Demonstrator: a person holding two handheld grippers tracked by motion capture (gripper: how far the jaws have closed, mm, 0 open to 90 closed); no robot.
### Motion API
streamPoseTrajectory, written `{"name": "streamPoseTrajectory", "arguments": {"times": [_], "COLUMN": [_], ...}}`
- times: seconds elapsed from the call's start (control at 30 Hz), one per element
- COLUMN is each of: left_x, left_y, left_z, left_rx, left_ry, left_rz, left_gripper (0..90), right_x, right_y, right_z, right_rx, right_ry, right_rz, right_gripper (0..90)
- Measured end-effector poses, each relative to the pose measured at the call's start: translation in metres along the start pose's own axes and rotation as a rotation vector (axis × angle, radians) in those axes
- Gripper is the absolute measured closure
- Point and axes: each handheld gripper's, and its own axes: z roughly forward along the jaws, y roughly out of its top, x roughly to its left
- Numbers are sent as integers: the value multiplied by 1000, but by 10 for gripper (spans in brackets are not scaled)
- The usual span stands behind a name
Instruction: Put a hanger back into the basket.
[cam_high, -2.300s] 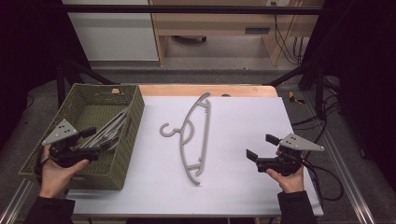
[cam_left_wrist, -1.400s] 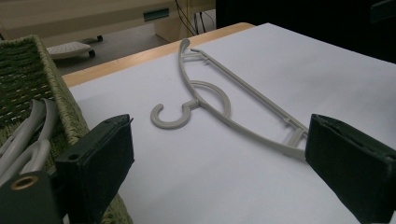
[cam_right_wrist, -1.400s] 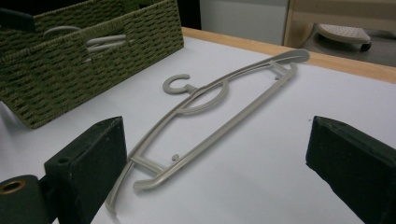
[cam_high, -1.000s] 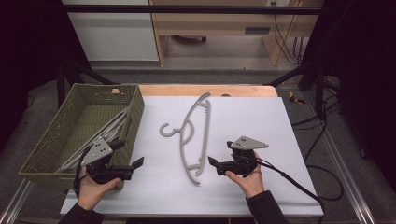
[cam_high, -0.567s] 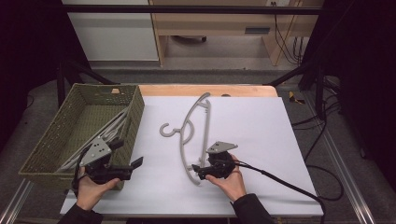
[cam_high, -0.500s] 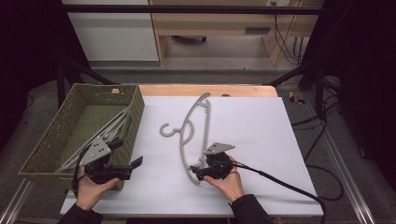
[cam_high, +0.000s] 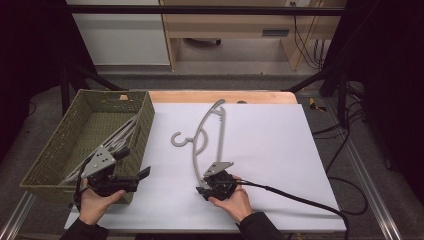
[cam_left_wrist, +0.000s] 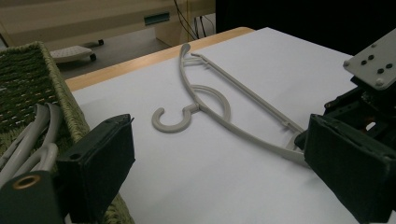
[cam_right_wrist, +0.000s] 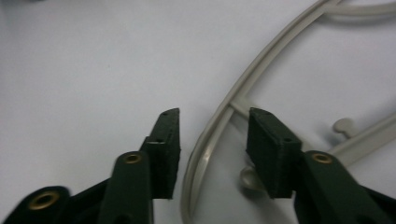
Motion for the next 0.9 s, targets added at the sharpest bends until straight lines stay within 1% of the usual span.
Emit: {"name": "streamPoseTrajectory", "arguments": {"times": [0.03,0.07,0.1,0.13,0.23,0.3,0.33,0.37,0.4,0.43,0.47,0.5,0.53,0.57,0.63,0.73,0.77,0.8,0.87,0.9], "left_x": [0,0,0,1,1,0,0,0,0,0,1,1,1,1,1,0,0,0,0,1], "left_y": [0,0,0,0,0,0,0,0,0,0,0,0,0,0,1,2,2,2,1,1], "left_z": [0,0,0,-1,-2,-2,-3,-3,-4,-5,-5,-6,-7,-7,-8,-9,-9,-10,-10,-10], "left_rx": [0,0,0,0,-4,-5,-8,-9,-9,-9,-10,-12,-13,-15,-17,-18,-19,-18,-19,-18], "left_ry": [0,1,1,3,4,5,5,7,10,10,11,12,11,12,11,9,10,10,11,11], "left_rz": [0,0,-1,-1,0,0,-2,-1,-2,-3,-3,-6,-7,-6,-5,-2,-1,-2,-5,-5], "left_gripper": [81,81,81,81,81,81,81,81,81,81,81,81,81,81,81,80,80,81,81,81], "right_x": [0,0,-1,-2,-2,0,0,-1,-1,-1,-2,-4,-7,-9,-15,-23,-25,-28,-34,-36], "right_y": [-1,-1,0,0,0,1,1,0,0,-1,-3,-5,-8,-11,-18,-27,-29,-32,-37,-40], "right_z": [1,1,0,0,-3,-6,-7,-10,-11,-14,-16,-19,-22,-26,-34,-46,-48,-52,-57,-62], "right_rx": [5,5,8,12,30,57,70,83,85,99,105,109,107,113,126,138,143,146,148,162], "right_ry": [4,-1,15,23,8,-20,-28,-40,-45,-55,-56,-54,-42,-41,-29,-24,-29,-15,-4,-9], "right_rz": [-6,-7,5,-3,19,39,43,34,43,50,45,62,75,100,126,131,137,132,146,145], "right_gripper": [621,644,683,689,711,730,736,744,749,757,763,767,773,779,791,805,807,809,811,810]}}
